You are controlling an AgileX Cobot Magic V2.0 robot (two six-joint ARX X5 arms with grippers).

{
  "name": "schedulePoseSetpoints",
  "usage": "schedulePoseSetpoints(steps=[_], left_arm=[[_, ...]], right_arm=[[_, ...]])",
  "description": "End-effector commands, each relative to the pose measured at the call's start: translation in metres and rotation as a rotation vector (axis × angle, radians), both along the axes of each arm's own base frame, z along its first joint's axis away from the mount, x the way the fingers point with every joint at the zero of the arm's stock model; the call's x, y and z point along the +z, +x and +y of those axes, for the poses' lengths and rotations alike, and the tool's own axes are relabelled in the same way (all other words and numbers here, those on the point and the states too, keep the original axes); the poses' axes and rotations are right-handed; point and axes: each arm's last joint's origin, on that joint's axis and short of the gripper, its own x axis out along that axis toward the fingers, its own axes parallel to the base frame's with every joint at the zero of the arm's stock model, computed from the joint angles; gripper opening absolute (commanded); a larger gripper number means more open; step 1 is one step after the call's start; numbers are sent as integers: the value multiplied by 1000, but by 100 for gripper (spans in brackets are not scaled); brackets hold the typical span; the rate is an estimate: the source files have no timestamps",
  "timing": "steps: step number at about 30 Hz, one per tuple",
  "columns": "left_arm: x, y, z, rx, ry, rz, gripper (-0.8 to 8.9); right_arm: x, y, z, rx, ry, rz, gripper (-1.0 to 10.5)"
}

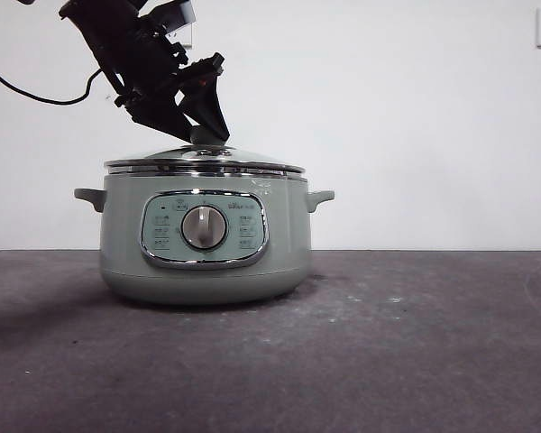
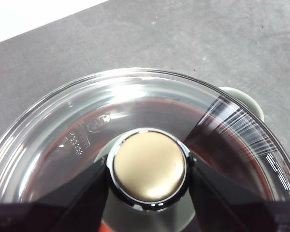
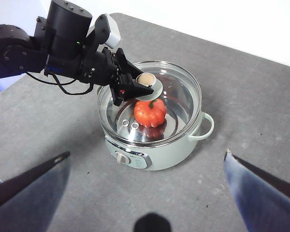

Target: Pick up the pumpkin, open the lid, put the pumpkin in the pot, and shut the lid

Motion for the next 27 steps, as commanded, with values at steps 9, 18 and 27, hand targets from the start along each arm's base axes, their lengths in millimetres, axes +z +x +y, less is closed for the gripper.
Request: schedulePoseSetpoints(steps=[9,18,27], left_arm=[[-12,5,-10,-30,7,9,-8],[-25,3,-14,-30,52,92,-9],[-32,-4,-13,-33,87,184,1]], right_arm=[[0,0,0,5,-4,-13,689],[1,0,0,7,-11,-21,689],[1,0,0,7,-11,-21,689]])
